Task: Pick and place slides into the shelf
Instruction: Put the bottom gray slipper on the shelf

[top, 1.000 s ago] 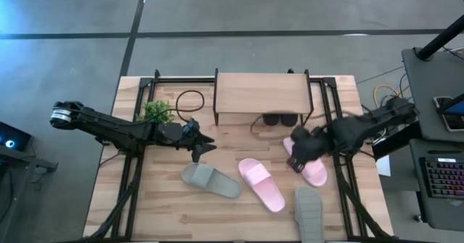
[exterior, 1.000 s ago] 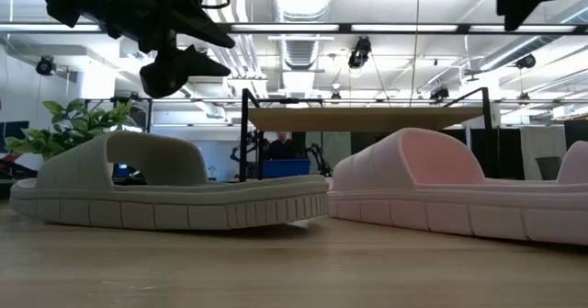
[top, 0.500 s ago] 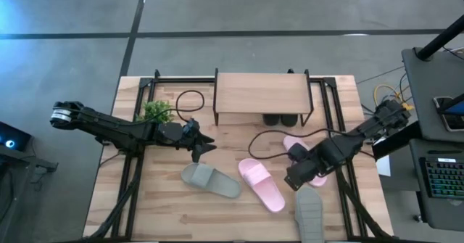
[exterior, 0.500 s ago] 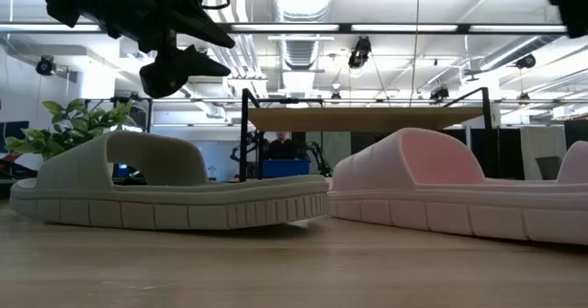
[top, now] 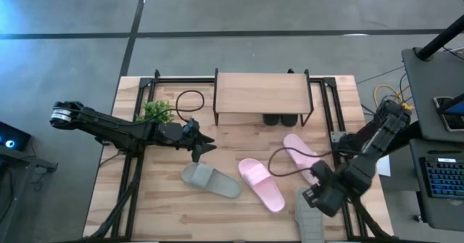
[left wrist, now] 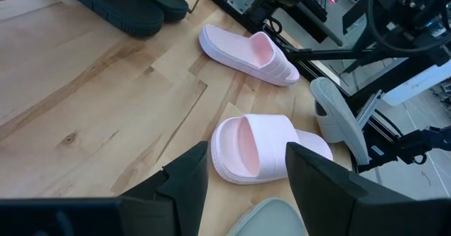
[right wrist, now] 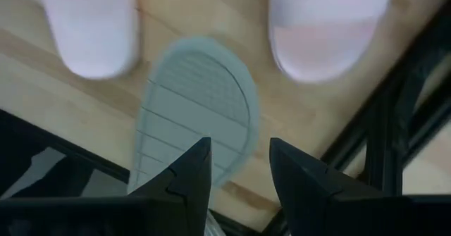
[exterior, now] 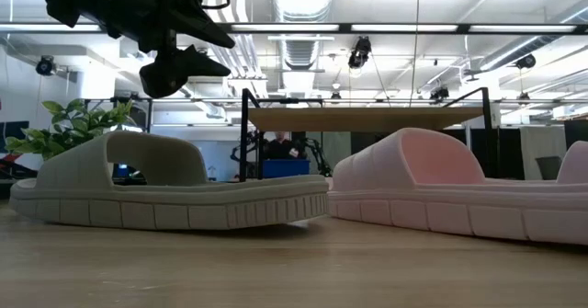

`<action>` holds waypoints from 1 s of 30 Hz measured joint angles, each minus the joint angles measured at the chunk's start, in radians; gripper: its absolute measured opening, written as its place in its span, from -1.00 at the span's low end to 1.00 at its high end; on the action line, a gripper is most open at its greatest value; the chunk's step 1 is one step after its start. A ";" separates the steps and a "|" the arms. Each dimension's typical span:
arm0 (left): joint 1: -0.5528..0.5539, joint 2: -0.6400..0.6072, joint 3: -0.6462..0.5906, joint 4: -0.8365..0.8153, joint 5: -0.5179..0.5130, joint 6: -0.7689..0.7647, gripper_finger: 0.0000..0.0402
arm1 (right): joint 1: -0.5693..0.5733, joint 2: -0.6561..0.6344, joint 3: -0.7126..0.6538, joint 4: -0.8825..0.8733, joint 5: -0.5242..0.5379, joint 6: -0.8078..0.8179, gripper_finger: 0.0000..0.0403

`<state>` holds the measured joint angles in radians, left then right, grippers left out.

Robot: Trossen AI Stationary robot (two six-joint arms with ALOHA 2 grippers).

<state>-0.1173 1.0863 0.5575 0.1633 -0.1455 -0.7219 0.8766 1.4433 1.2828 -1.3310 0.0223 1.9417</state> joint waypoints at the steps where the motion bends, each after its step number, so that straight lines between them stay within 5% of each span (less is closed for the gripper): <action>1: 0.000 0.000 0.000 0.000 0.000 0.000 -0.14 | 0.026 0.000 -0.007 0.005 0.000 0.043 -0.33; 10: 0.000 0.000 0.000 0.000 0.000 0.001 -0.14 | 0.203 0.000 -0.144 0.246 0.001 0.328 -0.35; 19: 0.000 0.000 -0.001 0.000 0.000 0.002 -0.14 | 0.211 0.000 -0.341 0.599 0.051 0.328 -0.34; 30: 0.000 0.000 -0.001 0.000 0.010 -0.003 -0.14 | 0.210 -0.001 -0.403 0.665 0.101 0.302 -0.34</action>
<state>-0.1169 1.0863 0.5568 0.1631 -0.1360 -0.7250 1.0866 1.4422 0.8800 -0.6658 0.1231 2.2440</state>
